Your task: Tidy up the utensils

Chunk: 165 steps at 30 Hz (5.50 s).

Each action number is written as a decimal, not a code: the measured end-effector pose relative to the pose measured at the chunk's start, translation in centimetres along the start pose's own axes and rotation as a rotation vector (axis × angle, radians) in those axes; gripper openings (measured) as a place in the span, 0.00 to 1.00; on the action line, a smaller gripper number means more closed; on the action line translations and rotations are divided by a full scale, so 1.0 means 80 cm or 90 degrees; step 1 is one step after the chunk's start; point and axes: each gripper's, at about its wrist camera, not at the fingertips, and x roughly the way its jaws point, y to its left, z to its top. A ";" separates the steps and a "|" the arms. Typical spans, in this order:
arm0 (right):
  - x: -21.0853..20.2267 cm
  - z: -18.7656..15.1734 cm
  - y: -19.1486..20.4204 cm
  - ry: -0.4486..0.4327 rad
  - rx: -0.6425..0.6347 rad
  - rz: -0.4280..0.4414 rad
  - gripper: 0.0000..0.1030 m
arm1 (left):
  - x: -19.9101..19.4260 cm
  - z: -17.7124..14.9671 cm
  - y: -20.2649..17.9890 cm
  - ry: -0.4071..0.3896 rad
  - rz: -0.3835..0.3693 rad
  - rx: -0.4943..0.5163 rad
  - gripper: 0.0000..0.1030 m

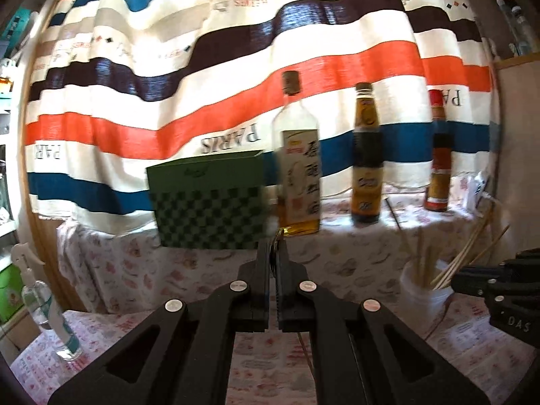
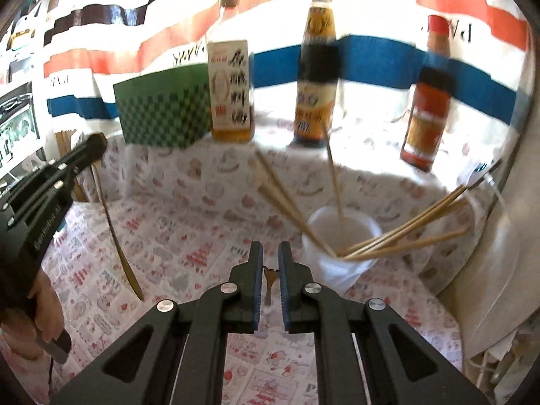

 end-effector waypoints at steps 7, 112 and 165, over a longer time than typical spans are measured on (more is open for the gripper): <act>-0.031 0.030 -0.026 -0.056 0.029 -0.003 0.10 | 0.012 0.050 -0.027 0.020 -0.106 -0.052 0.02; 0.055 -0.082 0.020 -0.217 0.068 -0.137 1.00 | 0.047 -0.116 0.096 0.050 -0.061 -0.050 1.00; 0.057 -0.088 0.014 -0.201 0.086 -0.146 1.00 | 0.030 -0.120 0.086 0.057 -0.063 -0.011 1.00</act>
